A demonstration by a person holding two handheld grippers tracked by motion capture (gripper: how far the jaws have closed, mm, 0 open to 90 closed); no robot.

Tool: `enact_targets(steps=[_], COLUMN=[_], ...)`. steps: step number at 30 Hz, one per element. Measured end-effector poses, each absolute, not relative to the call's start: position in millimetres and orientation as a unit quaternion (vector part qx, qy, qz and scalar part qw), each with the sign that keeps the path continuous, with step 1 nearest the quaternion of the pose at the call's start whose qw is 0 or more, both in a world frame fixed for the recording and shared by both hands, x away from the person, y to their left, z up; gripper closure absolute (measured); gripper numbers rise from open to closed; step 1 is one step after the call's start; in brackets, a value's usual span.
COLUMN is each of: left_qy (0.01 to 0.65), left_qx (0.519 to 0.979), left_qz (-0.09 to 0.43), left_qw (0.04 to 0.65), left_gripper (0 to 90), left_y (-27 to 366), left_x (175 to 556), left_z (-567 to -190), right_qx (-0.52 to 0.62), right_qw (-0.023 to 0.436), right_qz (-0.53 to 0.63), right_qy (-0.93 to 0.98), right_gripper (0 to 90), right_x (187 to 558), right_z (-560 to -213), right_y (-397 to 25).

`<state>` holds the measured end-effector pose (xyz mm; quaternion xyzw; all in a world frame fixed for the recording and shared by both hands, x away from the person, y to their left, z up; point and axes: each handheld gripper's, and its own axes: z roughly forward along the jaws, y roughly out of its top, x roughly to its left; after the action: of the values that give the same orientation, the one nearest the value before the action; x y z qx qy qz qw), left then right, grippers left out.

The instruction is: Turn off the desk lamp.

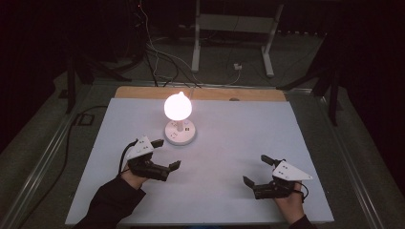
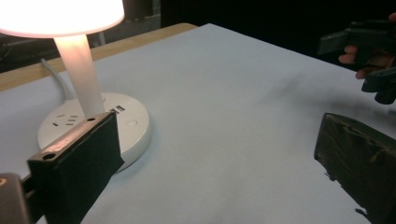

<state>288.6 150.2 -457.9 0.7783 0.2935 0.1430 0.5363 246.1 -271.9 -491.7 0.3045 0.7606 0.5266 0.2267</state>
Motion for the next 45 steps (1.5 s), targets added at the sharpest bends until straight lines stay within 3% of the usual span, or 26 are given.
enact_targets(steps=[19,23,24,31,36,45], left_qy=[0.325,0.339,0.349,0.367,0.369,0.382], left_qx=[0.789,0.787,0.784,0.787,0.791,0.795], left_qz=[0.148,0.145,0.148,0.152,0.155,0.187], left_qw=[0.500,0.495,0.492,0.473,0.463,0.433], left_gripper=[1.8,8.4,14.8,17.9,26.1,49.9], left_y=[117.3,114.1,112.6,106.4,103.1,97.9], left_x=[312.6,319.2,323.0,337.7,344.5,358.6], left_z=[-462.1,-463.8,-465.8,-473.5,-478.2,-488.8], right_qx=[0.306,0.306,0.304,0.304,0.305,0.306], right_qw=[0.224,0.222,0.219,0.216,0.215,0.213], right_qz=[0.530,0.529,0.528,0.528,0.530,0.529], right_qy=[0.758,0.760,0.762,0.763,0.762,0.763], right_gripper=[0.0,0.0,0.0,0.0,0.0,0.0], right_x=[246.5,246.5,247.0,247.1,247.1,247.3], right_z=[-491.3,-491.8,-492.3,-492.7,-492.5,-493.2], right_y=[-273.2,-272.9,-272.4,-271.8,-272.4,-272.5])
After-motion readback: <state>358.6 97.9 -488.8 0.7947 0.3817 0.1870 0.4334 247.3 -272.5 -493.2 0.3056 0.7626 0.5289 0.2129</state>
